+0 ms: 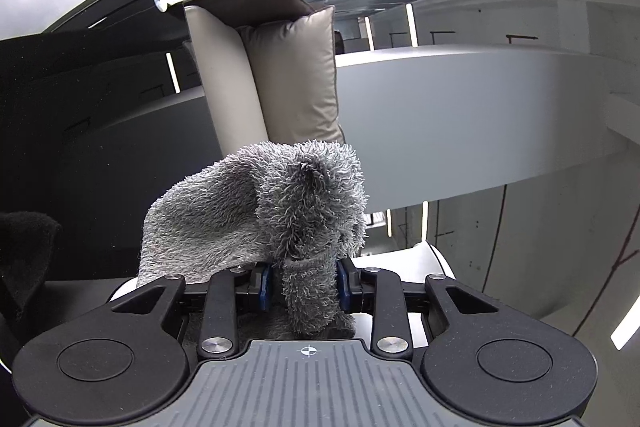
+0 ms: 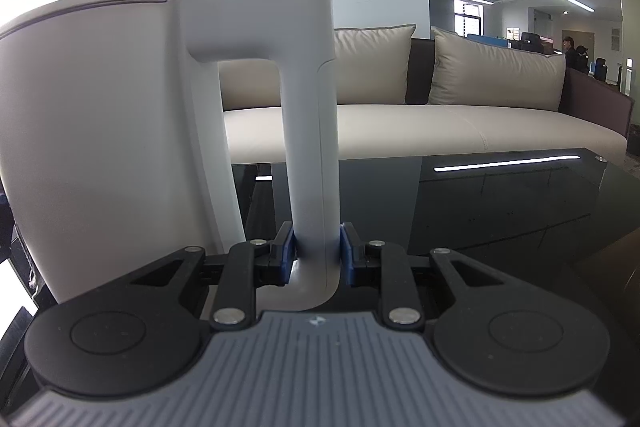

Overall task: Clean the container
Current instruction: 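Rub the grey towel along the kettle side with the left gripper while the right holds it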

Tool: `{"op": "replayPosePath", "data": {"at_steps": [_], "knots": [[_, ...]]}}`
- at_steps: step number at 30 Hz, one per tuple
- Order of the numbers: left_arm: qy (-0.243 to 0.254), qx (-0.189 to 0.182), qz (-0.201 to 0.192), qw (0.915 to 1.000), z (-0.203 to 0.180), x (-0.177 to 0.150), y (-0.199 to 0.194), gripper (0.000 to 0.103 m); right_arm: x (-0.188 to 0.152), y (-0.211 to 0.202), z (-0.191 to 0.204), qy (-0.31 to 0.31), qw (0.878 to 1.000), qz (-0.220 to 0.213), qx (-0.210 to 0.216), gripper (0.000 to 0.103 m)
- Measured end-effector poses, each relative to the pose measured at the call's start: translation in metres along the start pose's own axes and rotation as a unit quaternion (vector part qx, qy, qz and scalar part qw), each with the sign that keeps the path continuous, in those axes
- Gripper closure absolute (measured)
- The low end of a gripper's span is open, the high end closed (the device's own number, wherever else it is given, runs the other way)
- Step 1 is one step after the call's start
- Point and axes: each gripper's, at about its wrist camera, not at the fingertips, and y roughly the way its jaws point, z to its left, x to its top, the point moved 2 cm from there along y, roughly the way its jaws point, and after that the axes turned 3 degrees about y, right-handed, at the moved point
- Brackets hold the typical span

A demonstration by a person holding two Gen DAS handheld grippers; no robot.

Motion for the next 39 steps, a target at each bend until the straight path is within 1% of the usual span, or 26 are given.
{"op": "replayPosePath", "data": {"at_steps": [7, 10, 16, 22, 28, 32, 36, 39], "knots": [[-0.024, 0.02, -0.001, 0.9995, 0.022, -0.005, 0.004, 0.076, -0.002, -0.002, 0.003, 0.001, 1.0, 0.0, 0.0, 0.077], [-0.035, 0.029, 0.0, 0.999, 0.033, -0.005, 0.008, 0.076, 0.002, 0.001, -0.001, 0.003, 1.0, 0.0, 0.0, 0.077], [-0.044, 0.041, -0.001, 0.9982, 0.045, -0.008, 0.007, 0.076, 0.002, 0.0, 0.0, 0.005, 1.0, -0.002, -0.001, 0.077], [-0.05, 0.067, 0.003, 0.9965, 0.061, -0.009, 0.008, 0.075, 0.003, 0.001, 0.0, 0.005, 1.0, -0.003, 0.0, 0.077], [-0.058, 0.085, 0.004, 0.9947, 0.074, -0.011, 0.009, 0.075, 0.003, -0.001, -0.001, 0.004, 1.0, -0.003, -0.001, 0.077], [-0.049, 0.094, 0.003, 0.9943, 0.072, -0.011, 0.009, 0.076, 0.001, -0.003, -0.003, 0.003, 1.0, -0.004, 0.0, 0.077], [-0.051, 0.092, 0.003, 0.9944, 0.07, -0.013, 0.002, 0.077, 0.002, -0.003, -0.004, 0.006, 1.0, -0.005, 0.002, 0.077], [-0.039, 0.084, 0.0, 0.9957, 0.061, -0.012, -0.003, 0.078, 0.001, -0.002, -0.006, 0.009, 1.0, -0.009, 0.008, 0.077]]}}
